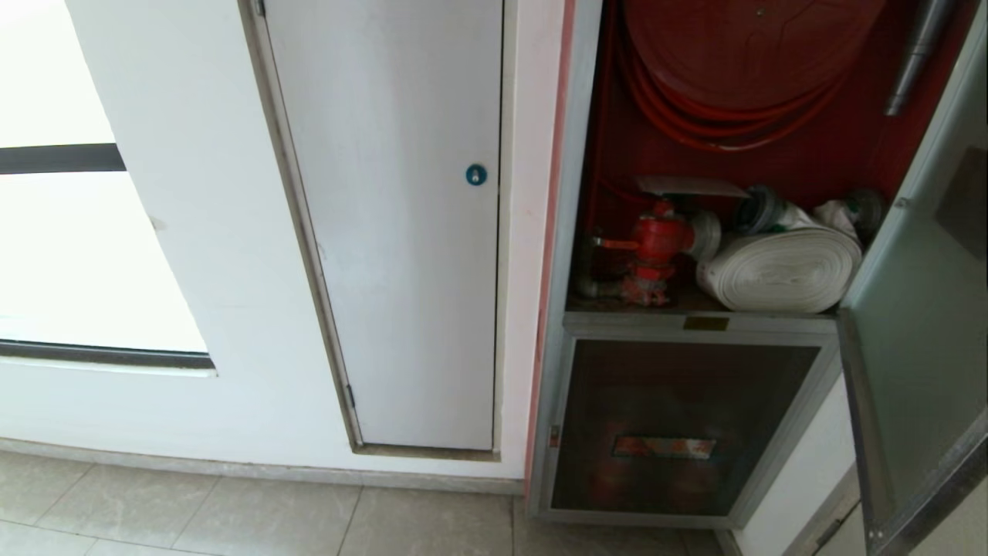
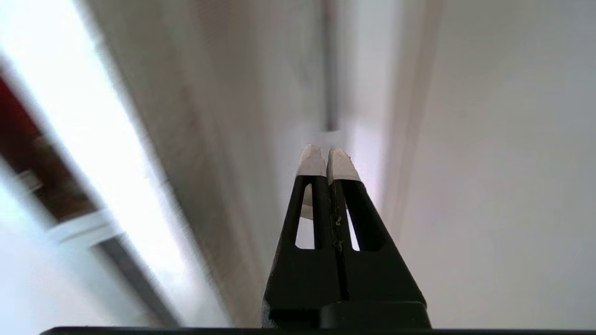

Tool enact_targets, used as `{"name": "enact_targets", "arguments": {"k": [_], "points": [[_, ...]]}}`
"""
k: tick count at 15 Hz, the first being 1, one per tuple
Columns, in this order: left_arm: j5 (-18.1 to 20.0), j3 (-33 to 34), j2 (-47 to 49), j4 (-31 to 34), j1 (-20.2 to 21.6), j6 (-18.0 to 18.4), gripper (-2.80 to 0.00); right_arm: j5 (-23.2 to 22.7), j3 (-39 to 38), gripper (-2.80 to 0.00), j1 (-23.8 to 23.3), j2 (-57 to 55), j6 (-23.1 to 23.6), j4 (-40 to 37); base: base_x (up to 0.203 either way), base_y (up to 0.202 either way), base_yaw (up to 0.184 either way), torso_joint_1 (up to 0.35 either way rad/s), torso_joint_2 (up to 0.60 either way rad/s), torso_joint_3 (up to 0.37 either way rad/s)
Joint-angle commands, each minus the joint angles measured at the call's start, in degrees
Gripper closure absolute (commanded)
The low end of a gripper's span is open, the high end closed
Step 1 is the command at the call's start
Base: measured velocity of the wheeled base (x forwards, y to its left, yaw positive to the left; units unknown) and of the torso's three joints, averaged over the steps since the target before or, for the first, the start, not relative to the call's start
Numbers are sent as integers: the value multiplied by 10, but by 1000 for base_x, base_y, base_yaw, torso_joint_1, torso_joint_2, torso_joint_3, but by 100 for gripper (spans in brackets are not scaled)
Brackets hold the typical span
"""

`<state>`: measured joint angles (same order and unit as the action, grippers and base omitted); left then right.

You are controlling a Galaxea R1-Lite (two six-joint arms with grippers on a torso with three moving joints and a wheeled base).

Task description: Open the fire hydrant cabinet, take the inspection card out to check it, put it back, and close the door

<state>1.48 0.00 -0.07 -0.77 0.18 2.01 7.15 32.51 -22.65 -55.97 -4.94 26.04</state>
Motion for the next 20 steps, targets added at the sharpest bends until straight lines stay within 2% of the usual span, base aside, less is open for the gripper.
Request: {"name": "enact_targets", "arguments": {"k": [1, 4, 7, 13, 16, 20], "points": [[0, 7, 1, 0, 0, 0, 0, -10, 3, 0, 50, -22, -1, 4, 0, 0, 0, 0, 0, 0], [0, 7, 1, 0, 0, 1, 0, -22, 9, 0, 97, -56, -2, 17, 0, 0, 0, 0, 0, 0], [0, 7, 1, 0, 1, 0, 0, -36, 19, 0, 137, -115, -2, 81, 0, 0, 0, 0, 0, 0], [0, 7, 1, 0, 0, 1, 0, -53, 53, 0, 179, -276, -20, 220, 0, 0, 0, 0, 0, 0], [0, 7, 1, 0, 0, 0, 0, -68, 108, 0, 194, -366, -26, 251, 0, 0, 0, 0, 0, 0], [0, 7, 1, 0, 0, 1, 0, -72, 252, 0, 198, -499, -27, 257, 0, 0, 0, 0, 0, 0]]}}
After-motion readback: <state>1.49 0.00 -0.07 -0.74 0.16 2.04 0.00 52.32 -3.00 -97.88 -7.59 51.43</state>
